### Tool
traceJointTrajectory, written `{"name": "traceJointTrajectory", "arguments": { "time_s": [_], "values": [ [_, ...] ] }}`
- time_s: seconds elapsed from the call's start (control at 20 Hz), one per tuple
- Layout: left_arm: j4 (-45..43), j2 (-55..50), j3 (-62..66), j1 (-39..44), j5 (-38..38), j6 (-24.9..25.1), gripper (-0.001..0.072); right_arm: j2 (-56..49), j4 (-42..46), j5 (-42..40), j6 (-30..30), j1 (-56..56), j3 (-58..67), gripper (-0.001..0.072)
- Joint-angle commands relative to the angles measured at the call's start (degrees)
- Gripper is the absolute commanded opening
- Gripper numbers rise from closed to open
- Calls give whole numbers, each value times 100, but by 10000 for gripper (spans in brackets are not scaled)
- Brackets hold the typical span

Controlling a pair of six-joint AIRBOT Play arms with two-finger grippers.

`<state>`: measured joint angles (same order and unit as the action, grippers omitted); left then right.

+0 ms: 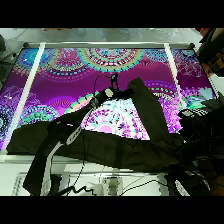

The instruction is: Fold the clothes and pants, and hang the long-sleeved shirts on hangers.

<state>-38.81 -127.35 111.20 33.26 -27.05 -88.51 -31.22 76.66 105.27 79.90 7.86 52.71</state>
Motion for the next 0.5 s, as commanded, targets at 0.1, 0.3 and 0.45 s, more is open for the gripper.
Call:
{"name": "traceJointTrajectory", "arguments": {
  "time_s": [0.1,0.3,0.45],
  "values": [
    [-17,485,39,-385,155,304,16,2,214,-804,-2,0,-2,29],
    [-872,1357,37,-706,-188,1307,15,-111,341,-3856,22,-2,-2,29],
    [-2369,2194,37,-966,-575,1292,16,-601,470,-5702,22,-2,-2,29]
  ]
}}
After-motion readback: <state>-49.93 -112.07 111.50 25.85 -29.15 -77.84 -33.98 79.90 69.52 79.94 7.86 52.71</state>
